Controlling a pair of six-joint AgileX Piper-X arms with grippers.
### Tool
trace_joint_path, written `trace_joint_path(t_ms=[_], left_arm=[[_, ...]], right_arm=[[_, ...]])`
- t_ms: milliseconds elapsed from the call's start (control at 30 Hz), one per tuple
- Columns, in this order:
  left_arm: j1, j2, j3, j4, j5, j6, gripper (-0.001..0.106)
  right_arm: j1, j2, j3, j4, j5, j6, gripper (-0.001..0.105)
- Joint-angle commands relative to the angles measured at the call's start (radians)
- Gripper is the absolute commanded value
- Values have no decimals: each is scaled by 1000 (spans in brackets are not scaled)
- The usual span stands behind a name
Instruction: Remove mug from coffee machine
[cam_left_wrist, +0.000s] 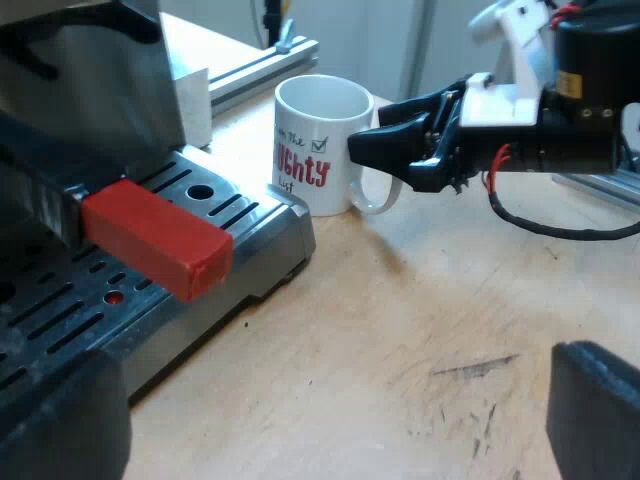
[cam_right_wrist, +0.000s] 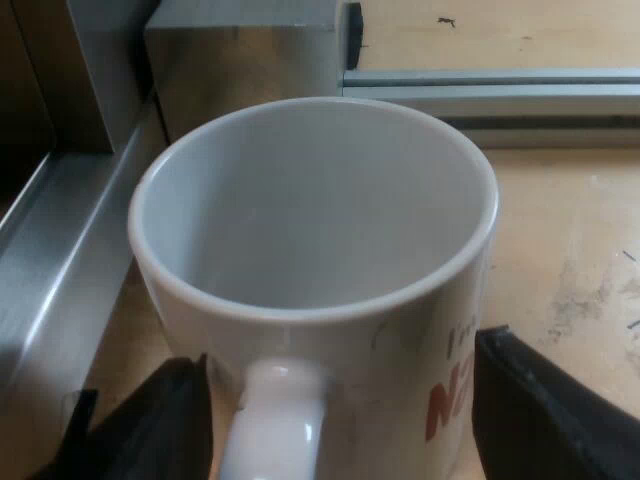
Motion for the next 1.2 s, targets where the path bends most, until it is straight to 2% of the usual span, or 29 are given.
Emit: trace_joint_path(t_ms=[33, 233, 300, 400, 600, 667, 800, 967, 1100, 1133, 1200], left_arm=[[-4, 1, -3, -24, -15, -4, 86], [-4, 1, -3, -34, -20, -2, 86], [-4, 1, -3, -39, -20, -2, 86], [-4, 1, -3, -40, -20, -2, 86], [-4, 1, -3, -40, -20, -2, 86], [-4, 1, -3, -40, -20, -2, 86], [-4, 1, -3, -40, -20, -2, 86], [-4, 1, -9, -29, -20, -6, 86], [-4, 1, -57, 51, -26, -15, 86], [-4, 1, -84, 104, -42, -15, 86], [-4, -1, -116, 170, -57, -15, 86]], right_arm=[[24, -132, -8, 164, 36, 34, 59], [108, -363, -18, 529, 71, 61, 59], [148, -463, -52, 734, 94, 61, 59], [184, -564, -109, 938, 141, 61, 59], [201, -708, -238, 1270, 142, 61, 59], [201, -723, -262, 1320, 142, 61, 59], [201, -764, -381, 1526, 138, 61, 59], [201, -767, -500, 1691, 103, 73, 59], [201, -767, -578, 1791, 27, 75, 59], [201, -767, -597, 1824, -5, 75, 59], [201, -767, -663, 1912, -70, 118, 59]])
